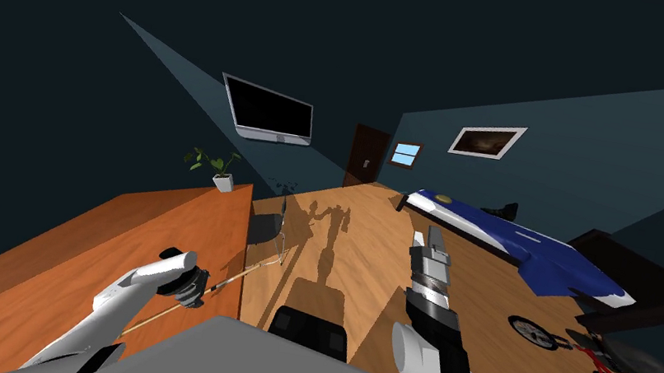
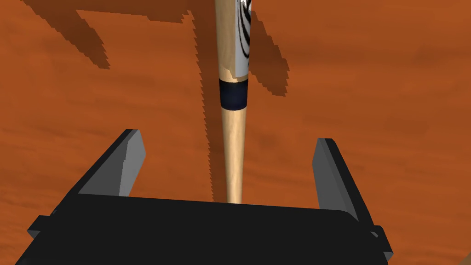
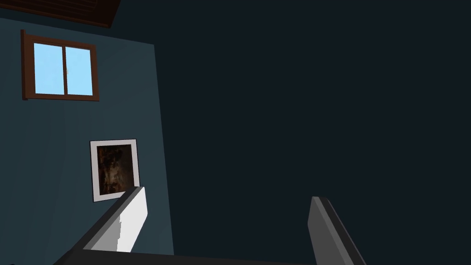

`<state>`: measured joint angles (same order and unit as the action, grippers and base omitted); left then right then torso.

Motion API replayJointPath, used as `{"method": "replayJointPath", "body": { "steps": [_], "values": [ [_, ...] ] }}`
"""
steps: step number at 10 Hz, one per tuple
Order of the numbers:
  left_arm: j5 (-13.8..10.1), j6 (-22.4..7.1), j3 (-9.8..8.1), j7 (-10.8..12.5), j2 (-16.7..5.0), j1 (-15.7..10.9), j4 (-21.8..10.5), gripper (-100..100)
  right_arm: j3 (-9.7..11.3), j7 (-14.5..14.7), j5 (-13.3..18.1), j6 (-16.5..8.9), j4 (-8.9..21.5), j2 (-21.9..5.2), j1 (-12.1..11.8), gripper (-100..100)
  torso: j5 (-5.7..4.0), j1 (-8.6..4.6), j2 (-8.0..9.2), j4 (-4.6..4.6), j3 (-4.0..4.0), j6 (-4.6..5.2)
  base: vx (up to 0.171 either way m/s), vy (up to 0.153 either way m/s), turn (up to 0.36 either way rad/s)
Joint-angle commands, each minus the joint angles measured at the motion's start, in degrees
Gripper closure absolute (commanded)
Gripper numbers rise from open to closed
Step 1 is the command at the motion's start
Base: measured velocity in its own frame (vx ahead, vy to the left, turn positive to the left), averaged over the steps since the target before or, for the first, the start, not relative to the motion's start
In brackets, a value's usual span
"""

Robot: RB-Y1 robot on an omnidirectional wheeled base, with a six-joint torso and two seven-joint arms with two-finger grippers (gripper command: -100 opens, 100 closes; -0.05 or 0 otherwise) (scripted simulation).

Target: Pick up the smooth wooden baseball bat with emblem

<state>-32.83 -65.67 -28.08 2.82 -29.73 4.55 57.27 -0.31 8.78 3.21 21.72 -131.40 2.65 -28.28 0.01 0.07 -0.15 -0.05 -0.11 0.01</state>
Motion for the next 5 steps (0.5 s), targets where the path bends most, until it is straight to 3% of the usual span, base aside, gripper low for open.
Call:
{"method": "replayJointPath", "body": {
  "steps": [1,2,3,4,5],
  "values": [
    [0.0,0.0,0.0,0.0,0.0,0.0,0.0,0,0.0,0.0,0.0,0.0,0.0,0.0,0.0,0,0.0,0.0,0.0,0.0,0.0,0.0,0.006,0.003,0.0],
    [-0.1,0.3,-1.86,-2.9,0.4,0.6,-0.6,-100,0.0,0.0,0.0,0.0,0.0,0.0,0.0,0,-0.01,-0.04,0.1,0.02,0.06,0.0,0.096,-0.012,0.151],
    [-0.1,0.3,-1.86,-3.7,0.4,0.6,-0.6,-100,0.0,0.0,0.0,0.0,0.0,0.0,0.0,0,-0.02,-0.1,-0.12,-0.01,-0.05,-0.04,0.117,-0.013,0.107],
    [-0.1,0.5,-3.72,-5.7,0.8,1.2,-1.2,-100,0.0,0.0,0.0,0.0,0.0,0.0,0.0,0,-0.03,-0.11,-0.22,-0.04,-0.12,0.0,0.131,-0.018,0.196],
    [-0.1,0.5,-3.72,-7.3,0.8,1.2,-1.2,-100,0.0,0.0,0.0,0.0,0.0,0.0,0.0,0,-0.03,-0.13,-0.29,-0.06,-0.16,-0.05,0.119,-0.029,0.09]
  ]
}}
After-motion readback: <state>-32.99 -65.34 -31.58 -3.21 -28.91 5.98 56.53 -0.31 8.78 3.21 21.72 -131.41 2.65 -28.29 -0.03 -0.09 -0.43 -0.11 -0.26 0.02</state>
